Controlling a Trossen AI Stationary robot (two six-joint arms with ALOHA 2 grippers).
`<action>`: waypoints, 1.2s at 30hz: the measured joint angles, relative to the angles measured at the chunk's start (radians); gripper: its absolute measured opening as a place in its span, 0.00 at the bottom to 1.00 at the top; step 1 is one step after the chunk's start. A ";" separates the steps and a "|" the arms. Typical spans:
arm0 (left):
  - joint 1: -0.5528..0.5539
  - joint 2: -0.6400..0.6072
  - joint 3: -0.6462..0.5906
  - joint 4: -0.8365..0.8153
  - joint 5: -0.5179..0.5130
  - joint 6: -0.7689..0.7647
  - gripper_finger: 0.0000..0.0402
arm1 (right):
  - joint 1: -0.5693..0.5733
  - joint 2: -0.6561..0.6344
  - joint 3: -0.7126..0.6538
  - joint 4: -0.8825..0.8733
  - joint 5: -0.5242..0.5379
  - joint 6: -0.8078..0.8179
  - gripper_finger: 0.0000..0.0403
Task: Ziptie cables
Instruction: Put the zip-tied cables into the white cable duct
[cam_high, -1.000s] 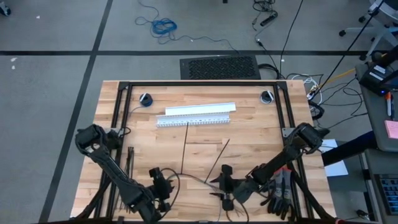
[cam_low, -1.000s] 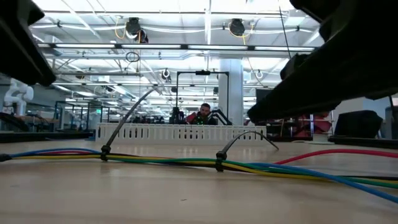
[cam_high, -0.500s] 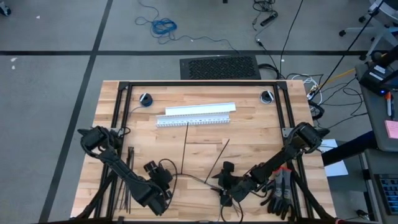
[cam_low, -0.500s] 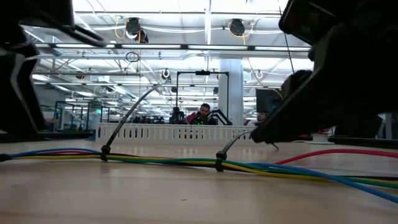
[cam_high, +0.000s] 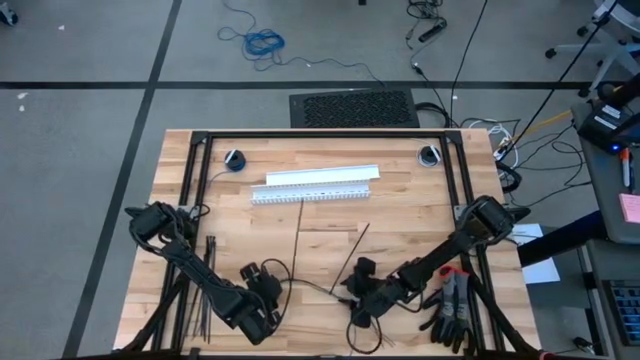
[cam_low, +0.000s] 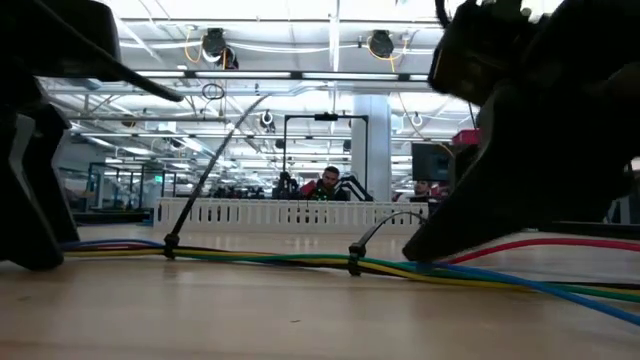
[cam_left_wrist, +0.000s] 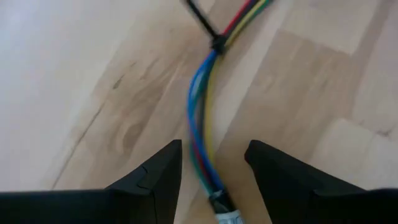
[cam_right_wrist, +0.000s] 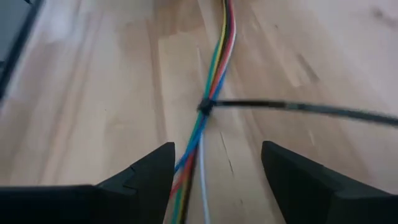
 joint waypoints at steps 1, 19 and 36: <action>0.002 0.000 -0.005 0.020 0.000 0.002 0.48 | -0.003 0.012 0.003 0.001 -0.006 0.000 0.59; -0.017 -0.002 -0.078 0.079 0.009 -0.030 0.03 | 0.030 0.120 0.130 -0.221 0.004 0.101 0.20; -0.014 0.009 0.003 -0.024 -0.115 -0.002 0.00 | 0.059 0.084 0.131 -0.325 -0.004 0.052 0.01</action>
